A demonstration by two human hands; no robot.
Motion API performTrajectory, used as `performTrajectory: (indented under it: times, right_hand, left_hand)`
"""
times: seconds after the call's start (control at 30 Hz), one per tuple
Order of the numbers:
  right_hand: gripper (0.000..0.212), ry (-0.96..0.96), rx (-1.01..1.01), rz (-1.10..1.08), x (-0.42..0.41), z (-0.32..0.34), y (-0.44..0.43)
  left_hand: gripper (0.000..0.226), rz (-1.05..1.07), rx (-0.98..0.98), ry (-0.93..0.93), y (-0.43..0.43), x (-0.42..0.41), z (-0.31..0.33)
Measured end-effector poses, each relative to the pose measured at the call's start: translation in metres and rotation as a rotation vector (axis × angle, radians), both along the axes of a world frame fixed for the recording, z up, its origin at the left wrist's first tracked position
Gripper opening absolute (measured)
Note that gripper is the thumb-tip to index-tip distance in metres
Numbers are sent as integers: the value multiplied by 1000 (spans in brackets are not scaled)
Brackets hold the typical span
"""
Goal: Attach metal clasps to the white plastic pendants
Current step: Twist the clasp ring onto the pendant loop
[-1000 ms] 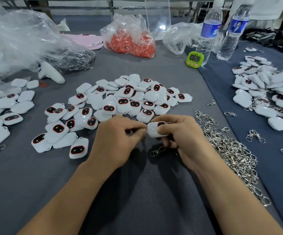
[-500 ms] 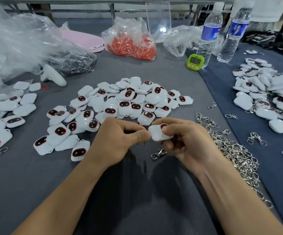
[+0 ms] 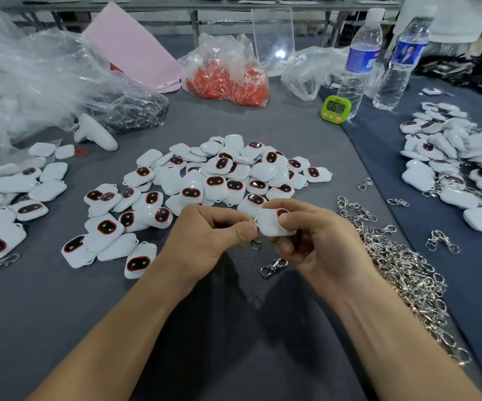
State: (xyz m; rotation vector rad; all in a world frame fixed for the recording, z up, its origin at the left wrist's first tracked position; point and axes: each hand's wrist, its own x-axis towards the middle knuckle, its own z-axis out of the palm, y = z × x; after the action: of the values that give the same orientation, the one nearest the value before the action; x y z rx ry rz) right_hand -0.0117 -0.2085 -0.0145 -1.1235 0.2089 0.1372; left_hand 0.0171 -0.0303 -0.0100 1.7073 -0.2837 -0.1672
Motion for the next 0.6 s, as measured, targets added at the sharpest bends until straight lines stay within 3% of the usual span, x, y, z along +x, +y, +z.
performTrajectory:
  times: [0.07,0.17,0.23,0.27,0.33,0.4,0.47,0.53,0.6]
  right_hand:
    - [29,5,-82,-31,0,-1,2]
    - [27,-50,-253,-67,-1,-1,11]
    - [27,-59,-274,-95,-1,0,14]
    - [27,-43,-244,-100,0,0,13]
    - [28,9,-138,-88,1,3,10]
    - [28,56,-31,-65,2,4,7]
    - [28,82,42,-45,2,4,6]
    - [28,80,41,-43,1,4,5]
    - [27,59,-15,-63,2,4,5]
  left_hand:
    - [13,43,266,-238,4,1,-1]
    - [5,51,748,-727,4,0,-4]
    - [4,80,805,-822,2,-2,-10]
    - [5,115,719,-764,1,-4,-9]
    - [11,186,415,-473,0,-5,-4]
    - [15,114,180,-157,-2,-3,-3]
    - [12,23,59,22,-5,-3,-5]
    - [9,-2,-20,84,-7,-3,-4]
    - [10,72,50,-8,-6,-3,-5]
